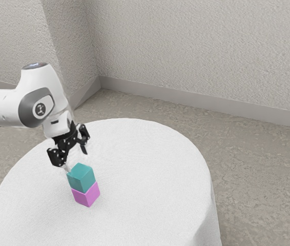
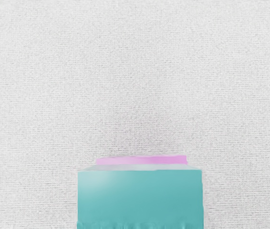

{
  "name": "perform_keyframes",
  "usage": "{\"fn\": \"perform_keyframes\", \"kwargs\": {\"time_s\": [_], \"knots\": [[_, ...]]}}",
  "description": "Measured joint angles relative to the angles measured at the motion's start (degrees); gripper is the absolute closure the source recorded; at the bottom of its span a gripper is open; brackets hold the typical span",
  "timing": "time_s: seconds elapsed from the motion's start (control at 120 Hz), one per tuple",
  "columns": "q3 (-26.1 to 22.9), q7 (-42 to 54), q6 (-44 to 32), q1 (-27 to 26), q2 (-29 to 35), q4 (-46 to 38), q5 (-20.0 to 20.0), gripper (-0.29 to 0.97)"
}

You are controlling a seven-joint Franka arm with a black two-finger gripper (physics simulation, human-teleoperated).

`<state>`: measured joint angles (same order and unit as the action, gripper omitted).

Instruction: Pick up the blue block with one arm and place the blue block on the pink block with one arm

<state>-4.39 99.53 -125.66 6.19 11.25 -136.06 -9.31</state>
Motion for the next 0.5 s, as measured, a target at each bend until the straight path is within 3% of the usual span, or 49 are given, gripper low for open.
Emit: {"fn": "perform_keyframes", "kwargs": {"time_s": [0.067, 0.125, 0.283, 0.342, 0.5], "knots": [[0.02, -0.3, 5.26, -0.03, 4.28, 3.85, -0.54, 0.04], [-0.05, -1.15, 11.14, -0.08, 5.13, 12.71, -0.17, 0.03], [0.79, -11.1, 22.67, -0.51, 1.45, 33.72, 6.18, 0.01], [1.2, -17.36, 25.76, -0.57, 0.55, 36.49, 7.68, 0.01], [2.14, -32.27, 31.37, -0.61, -0.82, 38.92, 7.25, 0.01]]}}
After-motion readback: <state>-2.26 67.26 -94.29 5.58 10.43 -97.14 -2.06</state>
